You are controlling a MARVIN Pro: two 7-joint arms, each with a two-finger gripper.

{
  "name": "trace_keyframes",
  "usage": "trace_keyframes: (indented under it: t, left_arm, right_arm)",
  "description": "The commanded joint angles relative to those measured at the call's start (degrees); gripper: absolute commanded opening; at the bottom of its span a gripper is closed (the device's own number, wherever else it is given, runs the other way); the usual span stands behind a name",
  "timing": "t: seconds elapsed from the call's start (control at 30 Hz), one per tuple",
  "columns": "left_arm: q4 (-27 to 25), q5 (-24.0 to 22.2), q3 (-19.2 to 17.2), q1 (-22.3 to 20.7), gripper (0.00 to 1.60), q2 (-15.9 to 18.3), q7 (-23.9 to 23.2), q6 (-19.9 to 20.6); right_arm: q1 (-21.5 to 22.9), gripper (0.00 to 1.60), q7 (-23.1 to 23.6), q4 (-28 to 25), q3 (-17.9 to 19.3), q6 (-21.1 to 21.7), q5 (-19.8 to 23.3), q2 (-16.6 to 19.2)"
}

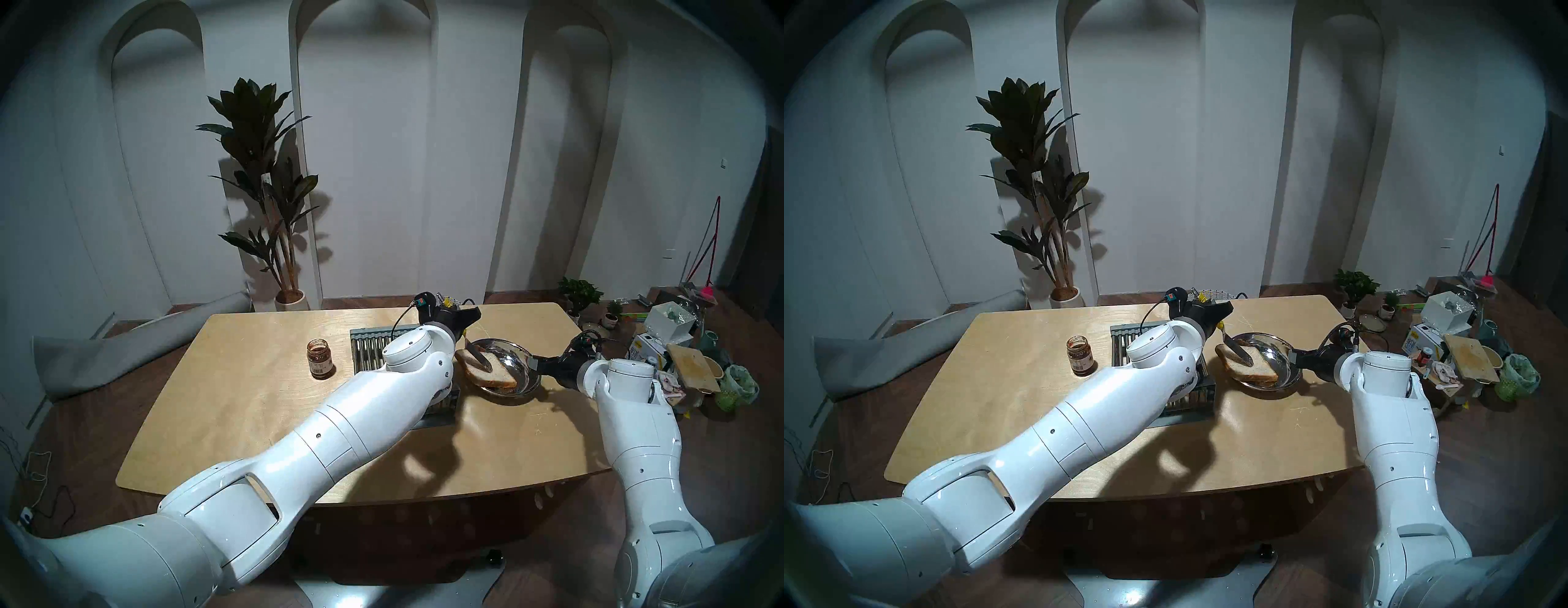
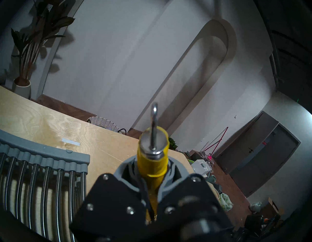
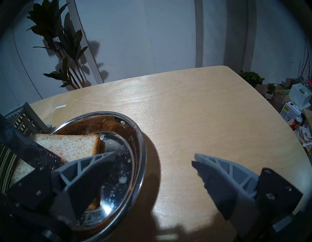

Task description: Spread jam over the slice of bread with the knife

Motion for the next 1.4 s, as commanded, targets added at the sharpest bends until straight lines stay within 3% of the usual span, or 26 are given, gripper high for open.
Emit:
trace_keyframes:
  t: [0.0, 0.4, 0.7, 1.37]
  left_arm:
    - [0.5, 1.1, 0.3, -1.7, 0.00, -0.7, 1.1, 0.2]
    - [-0.9, 3.4, 2.1, -2.3, 0.00, 0.0, 6.8, 2.4]
    - [-3.3, 4.8, 3.5, -3.6, 0.00, 0.8, 12.7, 6.7]
    - [-2.3, 4.5, 3.1, -5.1, 0.00, 0.5, 16.3, 10.4]
  right_arm:
    - [-0.2, 1.60, -0.4, -2.3, 0.3, 0.1, 0.1, -0.2]
    - [-0.9, 1.60, -1.5, -3.2, 0.1, 0.8, 0.1, -0.6]
    - [-0.9, 1.60, -1.9, -2.9, -0.2, 0.8, 0.1, -0.7]
    - [-0.2, 1.60, -2.1, -1.5, -0.5, 0.0, -0.1, -0.7]
